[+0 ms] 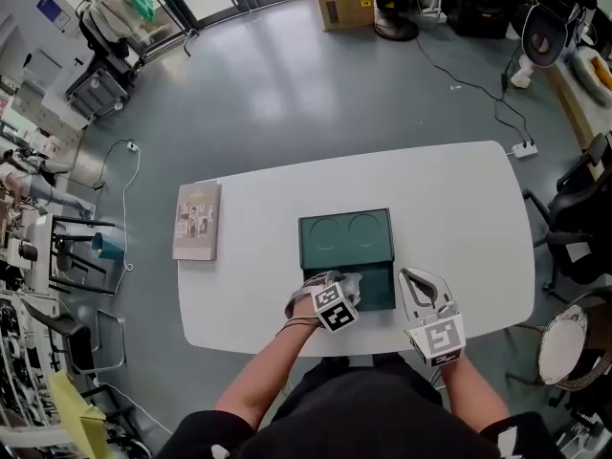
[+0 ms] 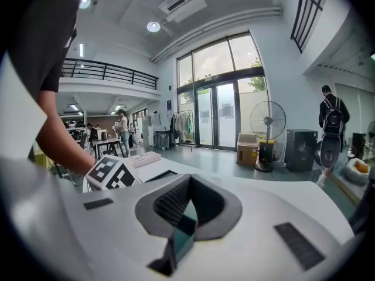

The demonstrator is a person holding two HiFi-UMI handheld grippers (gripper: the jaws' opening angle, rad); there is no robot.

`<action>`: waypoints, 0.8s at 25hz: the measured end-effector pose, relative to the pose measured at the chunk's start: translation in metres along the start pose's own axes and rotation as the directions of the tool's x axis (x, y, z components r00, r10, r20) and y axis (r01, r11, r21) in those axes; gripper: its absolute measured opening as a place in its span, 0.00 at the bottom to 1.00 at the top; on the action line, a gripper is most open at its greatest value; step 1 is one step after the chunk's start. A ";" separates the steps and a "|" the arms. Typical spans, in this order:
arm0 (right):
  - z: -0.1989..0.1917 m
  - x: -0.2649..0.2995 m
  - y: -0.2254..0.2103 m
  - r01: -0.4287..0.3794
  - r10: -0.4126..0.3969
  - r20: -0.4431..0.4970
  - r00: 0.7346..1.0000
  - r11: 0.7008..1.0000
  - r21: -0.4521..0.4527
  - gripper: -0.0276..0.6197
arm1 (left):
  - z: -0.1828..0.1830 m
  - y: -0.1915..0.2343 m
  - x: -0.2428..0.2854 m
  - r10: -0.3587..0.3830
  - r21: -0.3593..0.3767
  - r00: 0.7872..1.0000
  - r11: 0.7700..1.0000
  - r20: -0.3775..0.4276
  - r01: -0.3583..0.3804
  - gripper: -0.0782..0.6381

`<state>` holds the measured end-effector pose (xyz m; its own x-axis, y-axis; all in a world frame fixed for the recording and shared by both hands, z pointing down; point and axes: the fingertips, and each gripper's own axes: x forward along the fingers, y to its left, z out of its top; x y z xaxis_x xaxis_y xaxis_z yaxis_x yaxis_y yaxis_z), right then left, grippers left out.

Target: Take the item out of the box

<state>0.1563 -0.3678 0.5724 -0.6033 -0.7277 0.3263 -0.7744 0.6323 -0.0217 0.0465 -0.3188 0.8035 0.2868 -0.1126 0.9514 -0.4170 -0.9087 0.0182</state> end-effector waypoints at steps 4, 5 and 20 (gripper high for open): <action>0.001 0.004 -0.007 -0.004 0.004 0.006 1.000 1.000 0.002 0.05 | 0.000 0.002 0.007 -0.022 -0.042 1.000 0.999 -0.015 0.021 0.41; 0.001 0.005 -0.008 -0.006 0.006 0.003 1.000 1.000 0.007 0.05 | -0.001 0.002 0.008 -0.027 -0.052 1.000 0.998 -0.015 0.027 0.41; 0.002 0.005 -0.003 -0.011 0.010 0.022 1.000 1.000 0.010 0.05 | -0.002 -0.005 0.007 -0.015 -0.070 1.000 0.997 0.024 0.017 0.28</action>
<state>0.1555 -0.3743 0.5719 -0.6154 -0.7268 0.3049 -0.7698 0.6374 -0.0343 0.0492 -0.3145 0.8108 0.3140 -0.1083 0.9432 -0.4714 -0.8801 0.0558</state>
